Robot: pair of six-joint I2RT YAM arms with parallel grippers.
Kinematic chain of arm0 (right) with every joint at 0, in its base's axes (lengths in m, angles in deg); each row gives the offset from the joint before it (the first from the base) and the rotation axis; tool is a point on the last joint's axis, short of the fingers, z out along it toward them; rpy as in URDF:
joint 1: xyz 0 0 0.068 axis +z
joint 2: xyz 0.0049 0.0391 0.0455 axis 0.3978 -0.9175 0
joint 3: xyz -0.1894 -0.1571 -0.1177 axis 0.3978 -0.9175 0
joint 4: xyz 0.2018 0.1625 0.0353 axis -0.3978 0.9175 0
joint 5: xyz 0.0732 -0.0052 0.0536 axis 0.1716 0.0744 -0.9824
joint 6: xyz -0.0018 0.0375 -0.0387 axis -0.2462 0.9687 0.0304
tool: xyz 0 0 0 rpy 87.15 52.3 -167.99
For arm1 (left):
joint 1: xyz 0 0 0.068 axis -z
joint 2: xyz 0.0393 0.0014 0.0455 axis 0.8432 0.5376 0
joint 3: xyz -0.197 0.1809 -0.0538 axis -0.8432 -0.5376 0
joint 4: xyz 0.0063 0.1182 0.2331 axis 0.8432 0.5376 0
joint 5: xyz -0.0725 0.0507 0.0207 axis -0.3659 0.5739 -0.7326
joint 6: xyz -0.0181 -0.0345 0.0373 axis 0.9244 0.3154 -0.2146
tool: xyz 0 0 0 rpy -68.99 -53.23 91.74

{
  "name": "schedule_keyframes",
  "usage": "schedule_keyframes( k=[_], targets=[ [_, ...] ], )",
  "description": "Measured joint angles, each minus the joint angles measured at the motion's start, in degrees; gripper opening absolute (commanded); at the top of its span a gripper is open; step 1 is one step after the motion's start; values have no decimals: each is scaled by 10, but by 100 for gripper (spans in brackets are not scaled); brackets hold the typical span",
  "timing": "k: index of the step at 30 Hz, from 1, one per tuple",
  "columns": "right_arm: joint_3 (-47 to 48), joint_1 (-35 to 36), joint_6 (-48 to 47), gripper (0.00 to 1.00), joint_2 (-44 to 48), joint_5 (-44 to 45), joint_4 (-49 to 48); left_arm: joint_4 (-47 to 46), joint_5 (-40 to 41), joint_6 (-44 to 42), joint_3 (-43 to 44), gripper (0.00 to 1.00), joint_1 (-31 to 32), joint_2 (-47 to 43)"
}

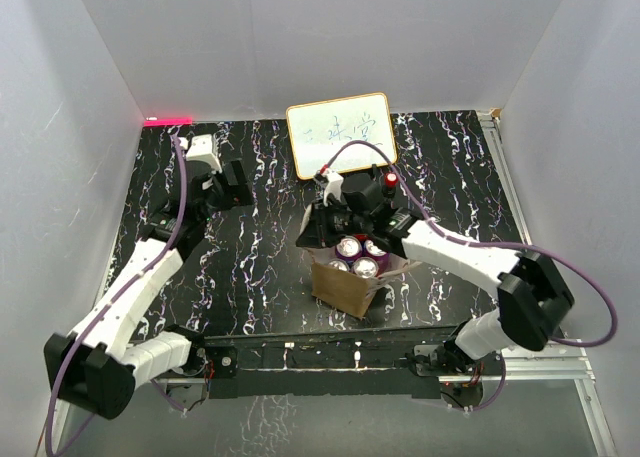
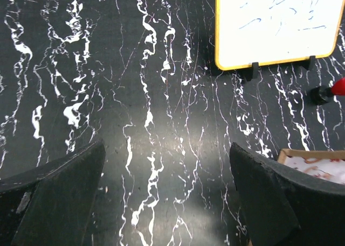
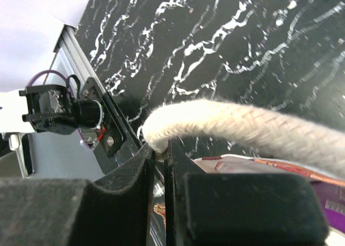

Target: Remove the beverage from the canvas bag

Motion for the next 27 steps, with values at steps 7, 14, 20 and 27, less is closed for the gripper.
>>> schedule_keyframes(
  k=[7,14,20,27],
  targets=[
    [14,14,20,41,-47,-16,-63,89,-19,13,4,97,0,-109],
    [-20,17,-14,93,39,39,-23,102,-126,26,1,97,0,-94],
    [-49,19,-50,99,211,156,57,49,-294,35,-9,97,0,-32],
    [-75,19,-61,99,332,346,131,-29,-407,66,-12,97,8,-18]
  ],
)
